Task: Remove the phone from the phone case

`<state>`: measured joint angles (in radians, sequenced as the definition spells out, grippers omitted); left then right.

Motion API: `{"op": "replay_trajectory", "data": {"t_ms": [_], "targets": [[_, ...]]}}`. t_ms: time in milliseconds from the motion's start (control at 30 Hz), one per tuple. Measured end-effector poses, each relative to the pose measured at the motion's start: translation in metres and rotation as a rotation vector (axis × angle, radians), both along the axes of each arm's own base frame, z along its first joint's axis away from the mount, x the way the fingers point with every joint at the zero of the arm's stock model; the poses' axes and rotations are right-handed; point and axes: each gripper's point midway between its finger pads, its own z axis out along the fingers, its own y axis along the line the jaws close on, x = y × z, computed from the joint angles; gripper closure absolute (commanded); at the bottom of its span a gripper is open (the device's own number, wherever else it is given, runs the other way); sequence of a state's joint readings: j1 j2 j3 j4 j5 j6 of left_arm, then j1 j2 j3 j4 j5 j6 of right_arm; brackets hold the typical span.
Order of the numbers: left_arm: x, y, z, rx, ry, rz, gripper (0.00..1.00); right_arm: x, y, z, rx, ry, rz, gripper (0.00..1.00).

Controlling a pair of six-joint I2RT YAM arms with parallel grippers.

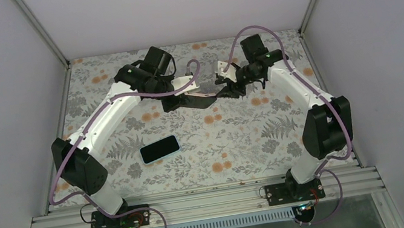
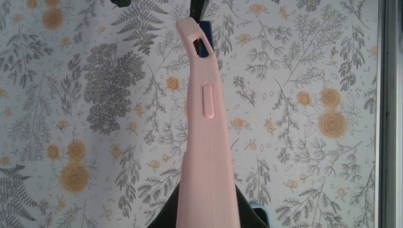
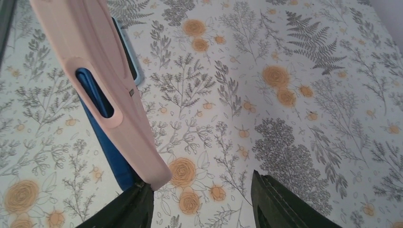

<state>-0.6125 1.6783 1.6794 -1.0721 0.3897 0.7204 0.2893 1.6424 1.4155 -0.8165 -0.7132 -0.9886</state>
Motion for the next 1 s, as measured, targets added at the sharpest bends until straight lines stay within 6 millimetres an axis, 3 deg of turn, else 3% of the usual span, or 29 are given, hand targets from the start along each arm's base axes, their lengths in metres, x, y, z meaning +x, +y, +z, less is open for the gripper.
{"op": "replay_trajectory", "data": {"t_ms": [133, 267, 367, 467, 600, 733, 867, 900, 967, 1000], "targets": [[-0.005, 0.003, 0.003, 0.006, 0.017, -0.002, 0.98, -0.009, 0.012, 0.005, 0.037, 0.01, 0.049, 0.45], [-0.012, 0.008, 0.02, 0.0, 0.041, -0.004, 0.98, -0.023, 0.036, 0.024, 0.185, 0.028, 0.157, 0.47], [-0.012, 0.014, 0.03, -0.007, 0.05, 0.005, 0.98, -0.026, 0.061, 0.035, 0.293, 0.073, 0.27, 0.44], [-0.018, 0.03, 0.023, 0.035, 0.108, 0.03, 0.98, -0.036, 0.094, 0.026, 0.349, 0.147, 0.382, 0.41], [-0.033, 0.044, 0.015, 0.093, 0.187, 0.044, 0.98, -0.054, 0.119, 0.013, 0.394, 0.295, 0.466, 0.56], [-0.027, 0.063, 0.014, 0.105, 0.191, 0.111, 0.98, -0.054, 0.138, 0.013, 0.4, 0.354, 0.526, 0.96], [-0.026, 0.066, 0.015, 0.063, 0.204, 0.122, 0.98, -0.068, 0.133, 0.017, 0.393, 0.368, 0.544, 0.97], [-0.026, 0.064, 0.017, 0.048, 0.198, 0.118, 0.95, -0.068, 0.13, 0.02, 0.395, 0.358, 0.54, 0.97], [-0.026, 0.059, 0.024, 0.011, 0.176, 0.1, 0.78, -0.068, 0.12, 0.03, 0.406, 0.34, 0.526, 0.97], [-0.024, 0.055, 0.028, -0.01, 0.159, 0.088, 0.55, -0.066, 0.112, 0.037, 0.416, 0.325, 0.51, 0.97]]}}
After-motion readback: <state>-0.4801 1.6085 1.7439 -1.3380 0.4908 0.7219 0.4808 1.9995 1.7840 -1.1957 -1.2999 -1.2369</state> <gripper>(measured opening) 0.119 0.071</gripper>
